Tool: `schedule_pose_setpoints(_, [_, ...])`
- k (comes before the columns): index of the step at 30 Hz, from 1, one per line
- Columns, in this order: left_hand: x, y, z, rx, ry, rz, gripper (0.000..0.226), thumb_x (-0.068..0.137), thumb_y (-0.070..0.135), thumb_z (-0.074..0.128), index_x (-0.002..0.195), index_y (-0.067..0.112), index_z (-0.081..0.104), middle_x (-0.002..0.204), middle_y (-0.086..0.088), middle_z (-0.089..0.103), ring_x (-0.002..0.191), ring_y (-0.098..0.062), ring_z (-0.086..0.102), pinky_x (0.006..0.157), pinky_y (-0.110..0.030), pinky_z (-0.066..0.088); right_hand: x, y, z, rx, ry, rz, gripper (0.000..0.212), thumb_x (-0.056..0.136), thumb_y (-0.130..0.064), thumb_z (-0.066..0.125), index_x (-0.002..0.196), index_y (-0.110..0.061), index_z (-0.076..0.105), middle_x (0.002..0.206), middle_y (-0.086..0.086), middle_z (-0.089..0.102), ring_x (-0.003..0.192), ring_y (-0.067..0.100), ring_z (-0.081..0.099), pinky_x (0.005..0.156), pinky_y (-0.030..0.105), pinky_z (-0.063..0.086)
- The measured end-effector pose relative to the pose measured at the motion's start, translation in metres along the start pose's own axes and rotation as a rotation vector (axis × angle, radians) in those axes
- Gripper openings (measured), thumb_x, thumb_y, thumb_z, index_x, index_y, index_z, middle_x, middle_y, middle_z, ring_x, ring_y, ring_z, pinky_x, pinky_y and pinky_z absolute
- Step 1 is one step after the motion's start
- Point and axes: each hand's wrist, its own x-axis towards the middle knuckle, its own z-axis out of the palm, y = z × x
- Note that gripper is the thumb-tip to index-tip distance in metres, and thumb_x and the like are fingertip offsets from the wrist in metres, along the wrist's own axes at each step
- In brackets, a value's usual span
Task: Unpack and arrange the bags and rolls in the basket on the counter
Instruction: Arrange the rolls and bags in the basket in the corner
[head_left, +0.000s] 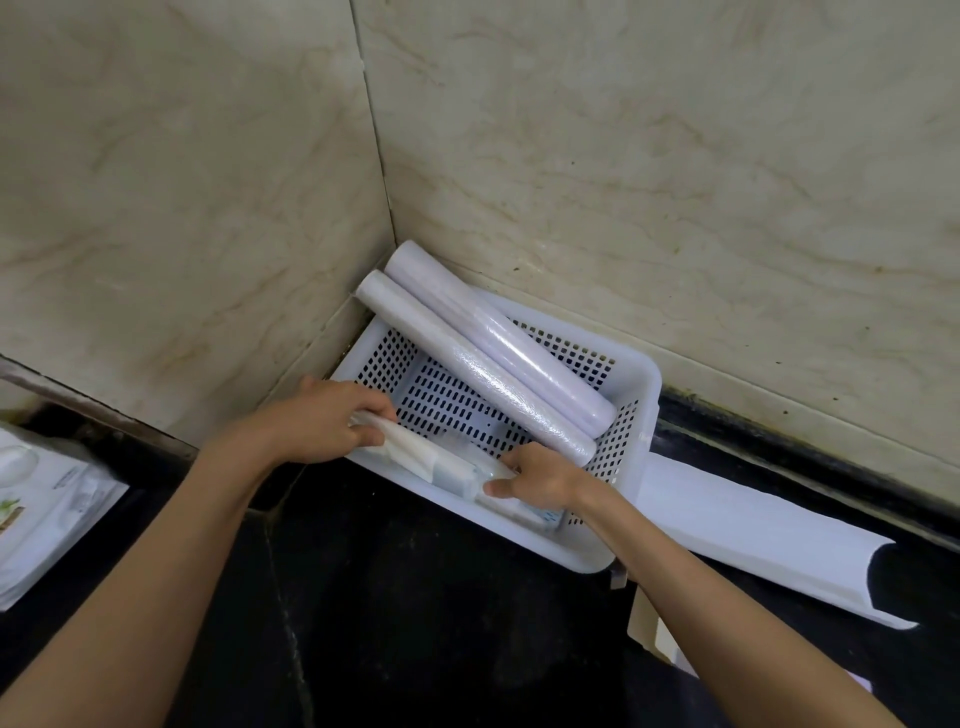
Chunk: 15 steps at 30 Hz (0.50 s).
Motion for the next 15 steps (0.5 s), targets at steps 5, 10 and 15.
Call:
schedule_pose_setpoints(5, [-0.001, 0.0, 0.0, 0.004, 0.017, 0.013, 0.016, 0.088, 0.024, 0.057, 0.086, 0.04, 0.053, 0.098, 0.006, 0.058, 0.104, -0.022, 0.049, 0.097, -0.039, 0.034, -0.007, -0.003, 0.002, -0.056, -0.073, -0.025, 0.038, 0.095, -0.031, 0.046, 0.06, -0.019, 0.036, 0.059, -0.004, 0.034, 0.052, 0.011, 0.033, 0.052, 0.024, 0.027])
schedule_pose_setpoints(10, [0.0, 0.0, 0.0, -0.005, 0.022, 0.02, 0.014, 0.088, 0.024, 0.058, 0.087, 0.038, 0.055, 0.095, 0.008, 0.058, 0.103, -0.02, 0.049, 0.095, -0.036, 0.033, -0.012, -0.002, -0.001, -0.051, -0.086, -0.047, 0.038, 0.096, -0.033, 0.044, 0.062, -0.019, 0.034, 0.063, -0.003, 0.033, 0.055, 0.012, 0.031, 0.055, 0.025, 0.027])
schedule_pose_setpoints(15, [0.002, -0.001, 0.002, -0.002, 0.024, 0.003, 0.012, 0.089, 0.025, 0.058, 0.091, 0.036, 0.057, 0.099, 0.005, 0.06, 0.105, -0.022, 0.049, 0.096, -0.037, 0.034, -0.013, 0.0, -0.01, -0.038, -0.133, -0.054, 0.036, 0.095, -0.037, 0.045, 0.064, -0.021, 0.035, 0.068, -0.006, 0.035, 0.059, 0.01, 0.034, 0.058, 0.024, 0.028])
